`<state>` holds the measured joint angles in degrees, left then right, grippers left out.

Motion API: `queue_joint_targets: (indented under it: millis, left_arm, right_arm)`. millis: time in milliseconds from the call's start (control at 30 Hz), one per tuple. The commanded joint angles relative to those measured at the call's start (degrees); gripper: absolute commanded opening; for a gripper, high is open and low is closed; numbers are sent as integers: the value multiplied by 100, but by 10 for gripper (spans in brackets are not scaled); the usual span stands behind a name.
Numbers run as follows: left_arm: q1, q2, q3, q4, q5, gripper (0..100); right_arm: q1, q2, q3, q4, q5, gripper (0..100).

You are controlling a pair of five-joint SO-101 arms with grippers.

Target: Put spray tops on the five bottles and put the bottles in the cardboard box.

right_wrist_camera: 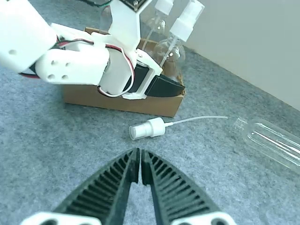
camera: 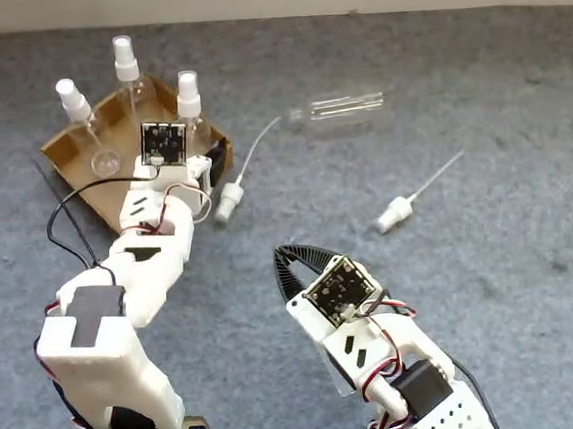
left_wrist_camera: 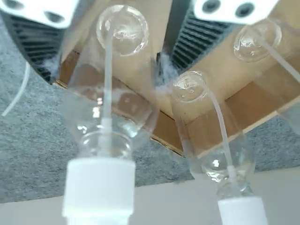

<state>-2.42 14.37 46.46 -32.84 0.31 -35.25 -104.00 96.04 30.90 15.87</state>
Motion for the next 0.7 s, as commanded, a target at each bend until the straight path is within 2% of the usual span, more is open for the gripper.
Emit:
queue_joint_targets:
  millis: [0,533,667]
  left_arm:
    - [92,-602,-31,695,9,292]
    - [40,-725,22,844,-18,291]
    - [31,-734,-22,1327,-18,291]
  right_arm:
    - [22,-4,593,31,70,12]
    - [31,-4,593,31,70,12]
    - [171,-4,593,22,70,12]
